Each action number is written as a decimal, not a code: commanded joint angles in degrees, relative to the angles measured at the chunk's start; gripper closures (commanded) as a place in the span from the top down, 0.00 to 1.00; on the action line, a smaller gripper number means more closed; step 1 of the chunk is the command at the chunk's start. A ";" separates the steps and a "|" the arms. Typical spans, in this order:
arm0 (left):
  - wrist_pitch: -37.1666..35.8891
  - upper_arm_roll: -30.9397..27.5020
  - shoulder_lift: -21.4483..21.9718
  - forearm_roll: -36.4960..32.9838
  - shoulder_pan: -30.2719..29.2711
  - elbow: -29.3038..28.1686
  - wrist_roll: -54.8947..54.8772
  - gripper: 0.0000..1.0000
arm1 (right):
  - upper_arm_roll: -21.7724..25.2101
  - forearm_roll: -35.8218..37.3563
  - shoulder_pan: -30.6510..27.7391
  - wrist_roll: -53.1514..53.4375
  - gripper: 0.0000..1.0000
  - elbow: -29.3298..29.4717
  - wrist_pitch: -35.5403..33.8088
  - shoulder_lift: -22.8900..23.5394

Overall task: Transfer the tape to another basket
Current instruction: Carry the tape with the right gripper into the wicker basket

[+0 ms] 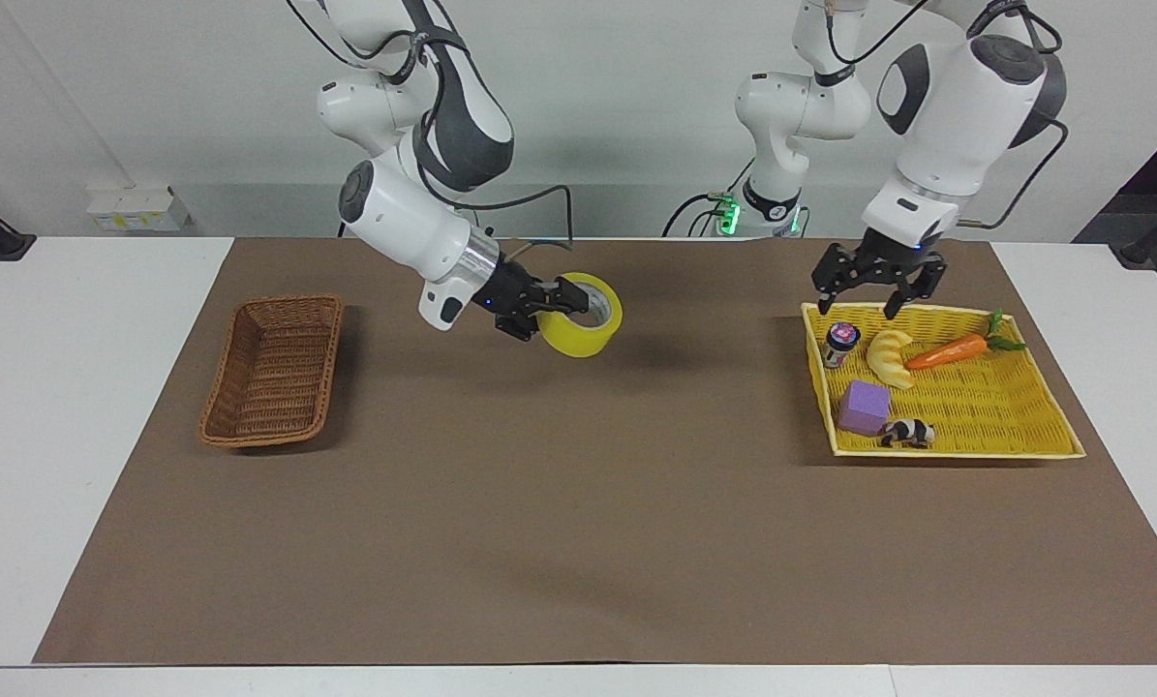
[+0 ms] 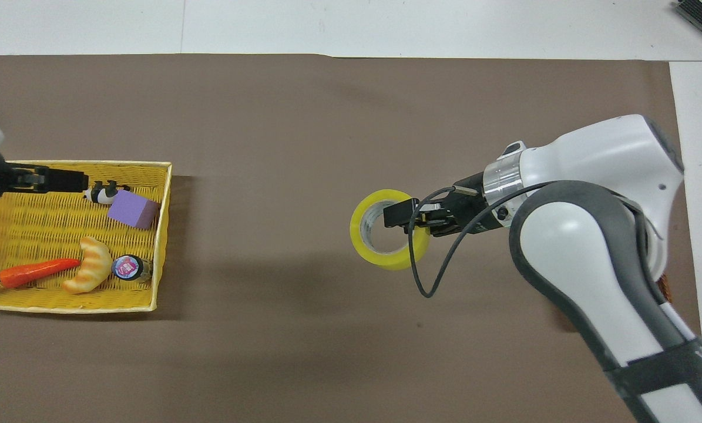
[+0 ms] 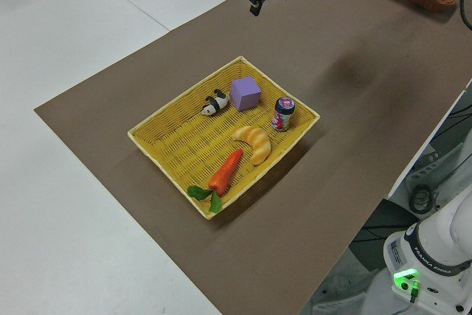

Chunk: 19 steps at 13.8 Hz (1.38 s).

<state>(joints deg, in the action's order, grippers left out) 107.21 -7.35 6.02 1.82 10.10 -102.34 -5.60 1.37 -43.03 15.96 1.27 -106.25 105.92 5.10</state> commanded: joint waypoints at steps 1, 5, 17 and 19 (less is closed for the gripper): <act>-9.80 0.67 -1.80 -1.38 -2.18 9.77 -3.70 1.00 | -0.32 5.03 -3.56 1.81 0.00 3.06 -8.59 -0.62; -18.78 0.76 -2.32 -1.29 -2.89 15.40 -4.69 1.00 | -0.23 16.20 -6.11 2.07 0.00 3.33 -13.98 -2.72; -24.94 0.41 -5.67 -1.38 -6.23 22.10 -12.14 1.00 | -0.41 33.17 -18.50 7.88 0.00 -1.67 -15.05 -6.33; -24.95 0.23 -5.58 -1.38 -6.58 22.01 -12.33 1.00 | -0.49 35.55 -22.53 5.00 0.00 -2.73 -14.96 -7.12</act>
<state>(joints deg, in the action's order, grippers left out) 83.59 -7.58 0.53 1.36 4.20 -81.35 -16.56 1.75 -9.57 -2.76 8.04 -106.01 90.23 1.10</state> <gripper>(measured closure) 0.000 1.000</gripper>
